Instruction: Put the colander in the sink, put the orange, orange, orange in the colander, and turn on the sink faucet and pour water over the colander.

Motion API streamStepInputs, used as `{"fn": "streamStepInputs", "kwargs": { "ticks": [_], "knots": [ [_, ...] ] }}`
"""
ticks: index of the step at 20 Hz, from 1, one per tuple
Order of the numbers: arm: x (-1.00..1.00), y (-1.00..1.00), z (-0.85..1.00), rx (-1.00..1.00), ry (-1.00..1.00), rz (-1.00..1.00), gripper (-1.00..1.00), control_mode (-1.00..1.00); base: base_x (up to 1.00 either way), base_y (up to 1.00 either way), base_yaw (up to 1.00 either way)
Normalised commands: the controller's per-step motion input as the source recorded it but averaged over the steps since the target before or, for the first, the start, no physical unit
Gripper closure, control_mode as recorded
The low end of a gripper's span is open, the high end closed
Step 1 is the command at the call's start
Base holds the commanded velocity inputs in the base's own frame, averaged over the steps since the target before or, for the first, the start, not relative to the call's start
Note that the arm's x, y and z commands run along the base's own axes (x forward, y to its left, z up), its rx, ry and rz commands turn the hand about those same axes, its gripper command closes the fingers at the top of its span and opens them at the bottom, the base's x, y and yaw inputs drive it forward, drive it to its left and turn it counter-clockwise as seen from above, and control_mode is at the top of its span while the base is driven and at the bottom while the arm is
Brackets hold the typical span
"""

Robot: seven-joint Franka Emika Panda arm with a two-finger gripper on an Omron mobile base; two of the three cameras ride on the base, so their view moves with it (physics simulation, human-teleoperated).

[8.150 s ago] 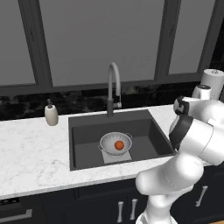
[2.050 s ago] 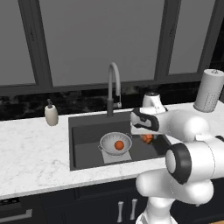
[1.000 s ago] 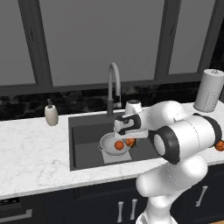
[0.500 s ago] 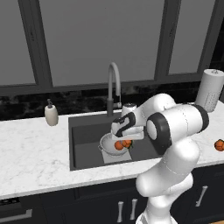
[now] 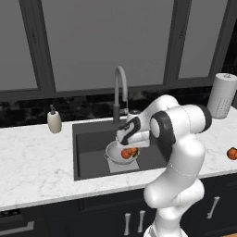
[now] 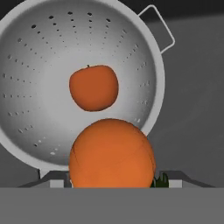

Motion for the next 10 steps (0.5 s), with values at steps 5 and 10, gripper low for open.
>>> {"fn": "streamStepInputs", "kwargs": {
  "ticks": [5,10],
  "knots": [
    [0.33,0.11,-0.13,0.0,0.0,0.0,1.0,-1.0,0.0,0.0,0.0],
    [0.21,0.03,-0.23,0.0,0.0,0.0,1.0,-1.0,0.0,0.0,0.0]
  ]
}}
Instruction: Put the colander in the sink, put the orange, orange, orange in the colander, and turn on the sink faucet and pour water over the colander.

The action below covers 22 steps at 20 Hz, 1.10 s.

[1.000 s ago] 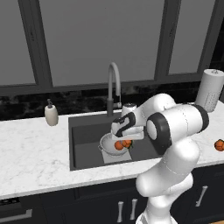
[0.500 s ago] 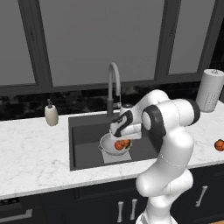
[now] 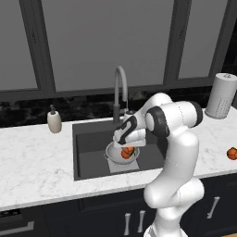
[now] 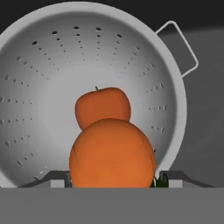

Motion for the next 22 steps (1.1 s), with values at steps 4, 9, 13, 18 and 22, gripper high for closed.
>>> {"fn": "streamStepInputs", "kwargs": {
  "ticks": [4,9,13,18,22],
  "knots": [
    [0.09,0.0,-0.28,0.0,0.0,0.0,1.0,-1.0,0.0,0.0,0.0],
    [0.09,0.0,-0.06,0.0,0.0,0.0,-1.0,-1.0,0.0,0.0,0.0],
    [0.04,0.0,0.0,0.0,0.0,0.0,-1.0,-1.0,0.0,0.0,0.0],
    [0.0,0.0,0.0,0.0,0.0,0.0,-1.0,-1.0,0.0,0.0,0.0],
    [-0.07,0.0,0.06,0.0,-0.02,0.0,-1.0,-1.0,0.0,0.0,0.0]
  ]
}}
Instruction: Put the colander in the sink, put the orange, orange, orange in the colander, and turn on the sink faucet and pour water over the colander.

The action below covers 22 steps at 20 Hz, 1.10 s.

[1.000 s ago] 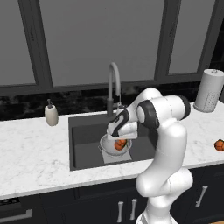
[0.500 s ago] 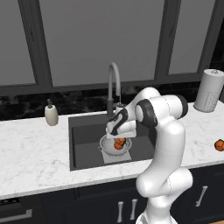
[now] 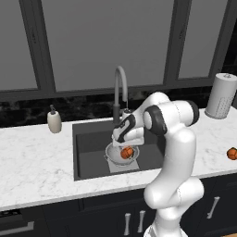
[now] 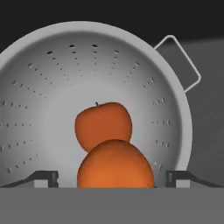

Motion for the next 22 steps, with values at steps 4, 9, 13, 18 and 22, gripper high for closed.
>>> {"fn": "streamStepInputs", "kwargs": {
  "ticks": [4,9,13,18,22],
  "knots": [
    [-0.02,0.0,0.32,0.0,-0.09,0.0,-1.0,-1.0,0.0,0.0,0.0],
    [0.0,-0.06,0.57,0.0,-0.05,-0.01,-1.0,-1.0,0.0,0.0,0.0],
    [-0.1,-0.59,0.41,0.0,0.0,-0.04,-1.0,-1.0,0.0,0.0,0.0],
    [-0.3,-0.83,0.37,0.0,0.0,-0.03,-1.0,-1.0,0.0,0.0,0.0],
    [-0.35,-0.79,0.41,0.0,0.0,-0.02,-1.0,-1.0,0.0,0.0,0.0]
  ]
}}
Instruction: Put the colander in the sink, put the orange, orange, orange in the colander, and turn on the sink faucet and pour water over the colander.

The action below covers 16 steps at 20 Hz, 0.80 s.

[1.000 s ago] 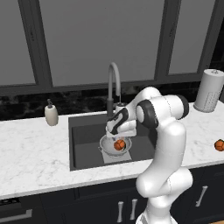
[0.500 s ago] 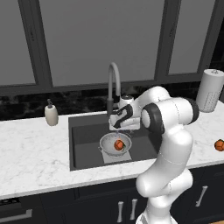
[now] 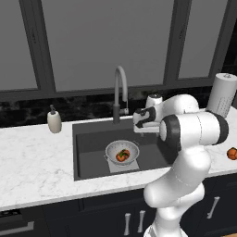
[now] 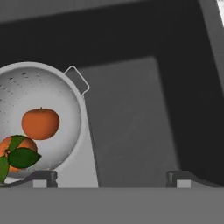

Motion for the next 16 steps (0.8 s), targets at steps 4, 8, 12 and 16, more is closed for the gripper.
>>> {"fn": "streamStepInputs", "kwargs": {
  "ticks": [4,8,12,16],
  "knots": [
    [-0.39,-0.73,0.47,0.0,0.0,-0.03,-1.0,-1.0,0.0,0.0,0.0],
    [-0.47,-0.7,0.54,0.0,0.0,-0.05,-1.0,-1.0,0.0,0.0,0.0],
    [-0.67,-0.64,0.59,0.0,0.01,-0.05,-1.0,-1.0,0.0,0.0,0.0],
    [-0.81,-0.68,0.57,0.0,0.01,-0.06,-1.0,-1.0,0.0,0.0,0.0]
  ]
}}
